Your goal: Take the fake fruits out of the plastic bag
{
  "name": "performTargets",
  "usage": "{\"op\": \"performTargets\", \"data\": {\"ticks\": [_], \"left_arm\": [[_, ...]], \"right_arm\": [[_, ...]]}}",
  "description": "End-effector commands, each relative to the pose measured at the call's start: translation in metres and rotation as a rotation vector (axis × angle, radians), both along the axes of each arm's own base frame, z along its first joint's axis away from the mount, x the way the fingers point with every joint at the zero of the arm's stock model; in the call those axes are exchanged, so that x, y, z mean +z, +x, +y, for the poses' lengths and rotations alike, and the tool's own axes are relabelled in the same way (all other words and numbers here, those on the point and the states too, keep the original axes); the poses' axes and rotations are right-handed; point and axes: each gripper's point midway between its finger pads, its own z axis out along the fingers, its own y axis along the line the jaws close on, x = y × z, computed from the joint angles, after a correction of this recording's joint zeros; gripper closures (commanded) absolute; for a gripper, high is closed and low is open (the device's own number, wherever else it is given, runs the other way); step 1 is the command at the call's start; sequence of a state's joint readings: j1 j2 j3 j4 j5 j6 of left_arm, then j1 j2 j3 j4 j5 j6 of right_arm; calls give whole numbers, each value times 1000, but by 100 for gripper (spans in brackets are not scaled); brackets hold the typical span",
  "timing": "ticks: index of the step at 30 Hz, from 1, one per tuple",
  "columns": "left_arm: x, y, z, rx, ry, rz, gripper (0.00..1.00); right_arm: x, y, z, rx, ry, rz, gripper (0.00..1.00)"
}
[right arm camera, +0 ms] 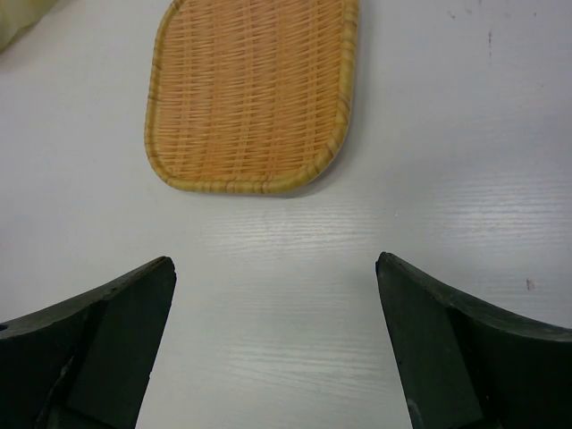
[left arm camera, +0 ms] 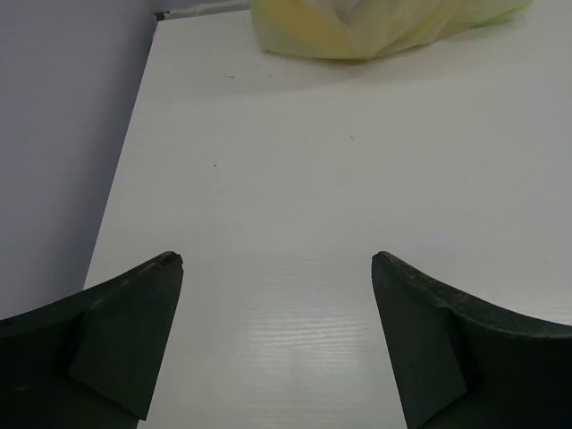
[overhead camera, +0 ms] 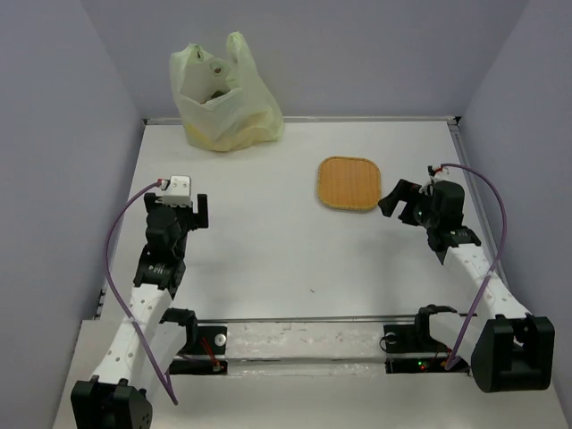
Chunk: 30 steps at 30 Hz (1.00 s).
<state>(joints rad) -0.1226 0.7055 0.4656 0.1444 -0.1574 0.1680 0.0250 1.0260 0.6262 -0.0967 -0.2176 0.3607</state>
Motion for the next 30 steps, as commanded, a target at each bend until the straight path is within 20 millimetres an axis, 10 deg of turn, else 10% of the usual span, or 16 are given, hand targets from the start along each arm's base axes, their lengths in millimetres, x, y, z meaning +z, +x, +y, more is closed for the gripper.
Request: {"op": "performTargets", "data": {"ticks": [1,5,8,11,12,13,15,16,30], "left_arm": [[29,2,-2,-17,2,-102,1],[75,-3,-38,-329,275,-213,1],[146,-1,-37,-320,372,-393,1],[215,29,-24,-202,331,-433,2],[195,63,-17,-181,314,-309,2],[253,72,-12,-147,283,-381,2],[236,125,-10,-158,155,-237,1],[287,131,-8,-175,127,-311,1],[268,337,-19,-215,105,-393,1]], "right_arm": [[14,3,0,-3,6,-50,0],[17,5,1,0,11,-52,0],[24,10,2,7,10,-64,0],[33,14,4,21,14,-79,0],[35,14,6,30,17,-80,0],[39,17,6,35,14,-88,0],[42,19,6,38,11,-90,0],[45,22,6,37,6,-90,0],[43,39,-2,6,-28,-26,0]]}}
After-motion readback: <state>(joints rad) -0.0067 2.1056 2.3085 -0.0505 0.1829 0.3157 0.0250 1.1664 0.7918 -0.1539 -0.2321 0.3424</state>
